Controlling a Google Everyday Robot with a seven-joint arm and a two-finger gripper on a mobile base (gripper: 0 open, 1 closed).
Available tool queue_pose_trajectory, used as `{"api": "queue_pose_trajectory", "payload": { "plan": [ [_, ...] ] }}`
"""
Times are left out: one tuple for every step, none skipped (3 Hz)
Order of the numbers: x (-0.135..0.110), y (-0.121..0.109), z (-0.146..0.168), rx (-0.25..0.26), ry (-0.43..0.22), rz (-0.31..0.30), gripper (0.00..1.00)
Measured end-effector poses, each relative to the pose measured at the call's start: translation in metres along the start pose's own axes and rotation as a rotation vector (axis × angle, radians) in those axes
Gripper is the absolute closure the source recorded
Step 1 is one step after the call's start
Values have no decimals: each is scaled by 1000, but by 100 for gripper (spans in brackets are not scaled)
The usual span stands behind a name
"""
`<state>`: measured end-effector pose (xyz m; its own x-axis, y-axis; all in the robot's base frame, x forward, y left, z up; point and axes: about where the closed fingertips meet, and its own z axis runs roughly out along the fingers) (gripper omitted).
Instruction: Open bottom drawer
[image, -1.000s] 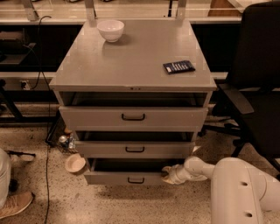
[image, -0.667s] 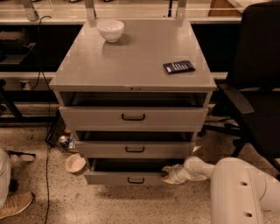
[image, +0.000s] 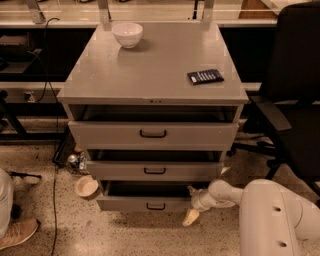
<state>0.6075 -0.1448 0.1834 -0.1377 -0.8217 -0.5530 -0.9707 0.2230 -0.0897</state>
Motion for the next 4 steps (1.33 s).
{"api": "queue_pose_trajectory", "payload": {
  "plan": [
    [0,5,6,-16,5,-4,0],
    [5,11,12,-36,0,12,23],
    [7,15,14,-46,-1,19,45],
    [6,16,13,-47,-1,19,70]
  ]
}}
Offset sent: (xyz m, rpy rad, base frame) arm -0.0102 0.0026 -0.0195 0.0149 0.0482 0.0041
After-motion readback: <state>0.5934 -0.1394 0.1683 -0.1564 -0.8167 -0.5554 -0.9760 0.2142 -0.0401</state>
